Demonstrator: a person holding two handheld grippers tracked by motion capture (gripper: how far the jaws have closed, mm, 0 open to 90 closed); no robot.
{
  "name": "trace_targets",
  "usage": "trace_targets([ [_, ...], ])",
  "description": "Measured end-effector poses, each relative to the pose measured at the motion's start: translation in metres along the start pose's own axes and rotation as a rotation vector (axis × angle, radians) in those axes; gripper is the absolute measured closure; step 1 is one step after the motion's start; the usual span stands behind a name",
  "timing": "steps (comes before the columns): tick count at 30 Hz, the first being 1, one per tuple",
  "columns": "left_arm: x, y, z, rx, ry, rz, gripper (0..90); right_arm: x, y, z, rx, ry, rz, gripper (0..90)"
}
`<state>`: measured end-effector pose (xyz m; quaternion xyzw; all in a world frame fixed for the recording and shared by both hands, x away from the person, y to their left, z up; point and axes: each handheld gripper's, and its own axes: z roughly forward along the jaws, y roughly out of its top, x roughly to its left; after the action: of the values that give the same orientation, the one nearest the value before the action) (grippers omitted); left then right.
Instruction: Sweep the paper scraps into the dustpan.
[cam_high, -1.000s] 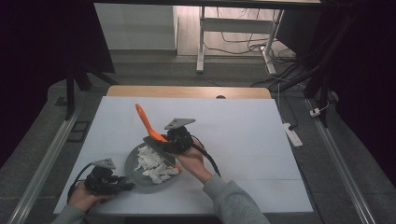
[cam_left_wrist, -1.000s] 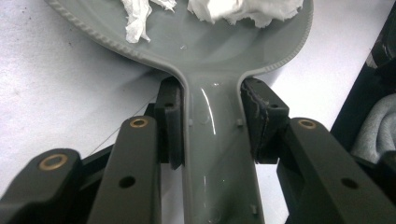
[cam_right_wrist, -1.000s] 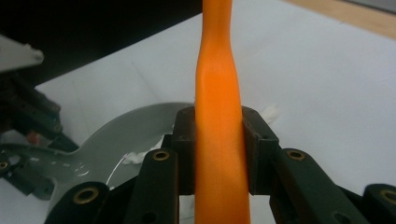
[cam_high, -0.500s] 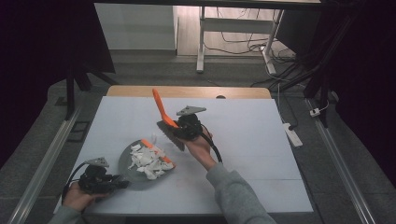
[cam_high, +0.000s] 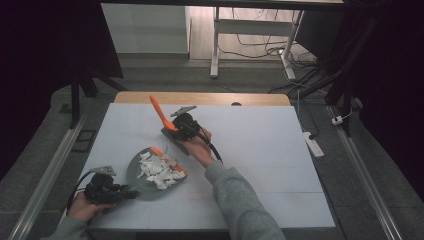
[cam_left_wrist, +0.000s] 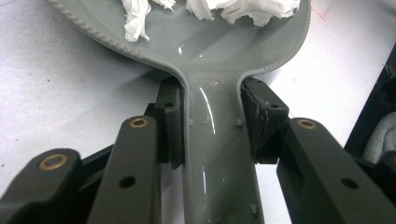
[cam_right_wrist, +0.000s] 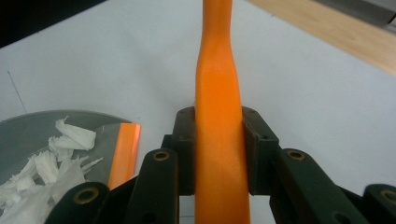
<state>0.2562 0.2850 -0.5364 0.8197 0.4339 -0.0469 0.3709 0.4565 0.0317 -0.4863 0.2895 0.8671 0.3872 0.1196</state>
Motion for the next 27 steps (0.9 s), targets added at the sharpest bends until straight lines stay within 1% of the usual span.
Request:
trace_targets([
  [4,0.001,0.001,0.0,0.0,0.001,0.003,61.6,0.008,0.007,0.012,0.038,0.025,-0.016,70.4],
  [7,0.001,0.002,0.001,0.001,0.005,0.001,61.6,0.019,0.01,0.015,0.065,0.047,-0.04,70.4],
  [9,0.0,0.002,0.001,0.003,0.009,0.004,61.6,0.03,0.009,0.013,0.075,0.08,-0.062,70.4],
  [11,-0.001,0.003,0.001,0.004,0.013,0.004,61.6,0.04,0.006,0.01,0.072,0.115,-0.068,70.4],
  [12,-0.001,0.003,0.001,0.004,0.018,0.002,61.6,0.046,0.003,0.006,0.065,0.114,-0.091,70.4],
  [13,-0.002,0.003,0.001,0.004,0.019,0.001,61.6,0.053,0.001,0.0,0.049,0.13,-0.099,70.4],
  [14,-0.002,0.003,0.002,0.005,0.021,0.003,61.6,0.055,-0.001,-0.003,0.038,0.157,-0.09,70.4],
  [15,-0.003,0.004,0.002,0.004,0.022,0.001,61.6,0.059,-0.003,-0.011,0.022,0.207,-0.07,70.4],
  [16,-0.003,0.004,0.003,0.007,0.023,0.004,61.6,0.061,-0.004,-0.015,0.01,0.229,-0.065,70.4],
  [18,-0.006,0.006,0.005,0.007,0.02,0.006,61.6,0.067,-0.005,-0.029,-0.026,0.234,-0.106,70.4],
  [19,-0.007,0.006,0.005,0.013,0.018,0.014,61.6,0.067,-0.005,-0.036,-0.052,0.236,-0.118,70.3],
  [21,-0.009,0.007,0.007,0.011,0.015,0.015,61.6,0.061,-0.003,-0.051,-0.108,0.224,-0.099,70.3],
  [22,-0.01,0.007,0.007,0.015,0.015,0.022,61.6,0.057,-0.002,-0.056,-0.127,0.214,-0.091,70.3],
  [23,-0.01,0.007,0.007,0.019,0.014,0.028,61.7,0.049,-0.001,-0.063,-0.151,0.19,-0.074,70.3],
  [27,-0.01,0.007,0.007,0.017,0.012,0.025,61.6,0.024,-0.002,-0.08,-0.202,0.115,-0.033,70.3],
])
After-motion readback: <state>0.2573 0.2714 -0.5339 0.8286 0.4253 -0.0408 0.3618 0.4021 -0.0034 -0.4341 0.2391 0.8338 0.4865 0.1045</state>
